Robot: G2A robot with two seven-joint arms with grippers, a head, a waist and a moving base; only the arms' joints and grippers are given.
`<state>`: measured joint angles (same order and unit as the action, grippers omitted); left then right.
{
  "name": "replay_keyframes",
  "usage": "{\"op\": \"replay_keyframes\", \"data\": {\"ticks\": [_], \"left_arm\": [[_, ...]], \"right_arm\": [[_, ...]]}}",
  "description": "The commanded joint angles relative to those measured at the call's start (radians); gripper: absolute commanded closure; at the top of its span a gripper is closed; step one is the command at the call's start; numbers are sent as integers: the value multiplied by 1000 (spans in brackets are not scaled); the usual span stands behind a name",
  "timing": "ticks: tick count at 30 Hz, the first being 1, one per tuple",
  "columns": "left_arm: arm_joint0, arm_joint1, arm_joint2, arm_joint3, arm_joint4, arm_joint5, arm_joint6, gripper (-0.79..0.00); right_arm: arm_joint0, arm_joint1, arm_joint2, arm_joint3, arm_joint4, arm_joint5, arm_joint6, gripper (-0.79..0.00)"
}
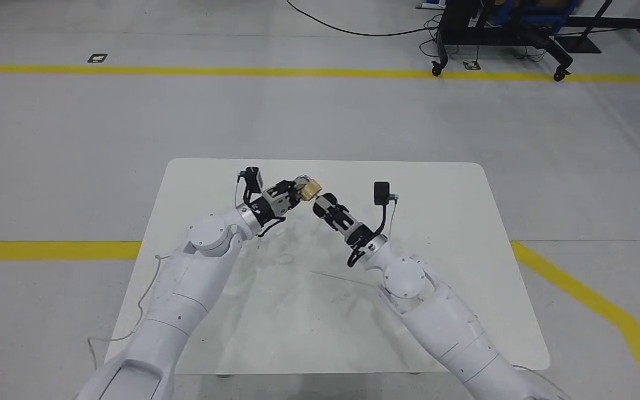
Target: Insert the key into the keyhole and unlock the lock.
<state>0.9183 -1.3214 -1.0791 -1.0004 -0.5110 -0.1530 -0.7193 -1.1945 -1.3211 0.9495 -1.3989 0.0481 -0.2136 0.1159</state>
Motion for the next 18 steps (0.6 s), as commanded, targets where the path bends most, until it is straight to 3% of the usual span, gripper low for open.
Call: {"op": "replay_keyframes", "data": {"ticks": [1, 7, 9, 10, 18], "left_arm": [[-1, -1, 1, 1, 0, 0, -6, 0], [-4, -3, 0, 7, -2, 3, -23, 0], [-4, -3, -1, 9, -1, 1, -22, 0], [-4, -3, -2, 10, -1, 2, -21, 0], [-5, -5, -10, 20, -7, 9, -24, 0]], "right_arm": [[1, -1, 3, 0, -1, 2, 3, 0], [7, -7, 10, 12, 7, 4, 12, 0], [5, -8, 17, 13, 22, 13, 22, -631], [5, -8, 17, 13, 22, 13, 22, -785], [5, -8, 17, 13, 22, 13, 22, -785]]}}
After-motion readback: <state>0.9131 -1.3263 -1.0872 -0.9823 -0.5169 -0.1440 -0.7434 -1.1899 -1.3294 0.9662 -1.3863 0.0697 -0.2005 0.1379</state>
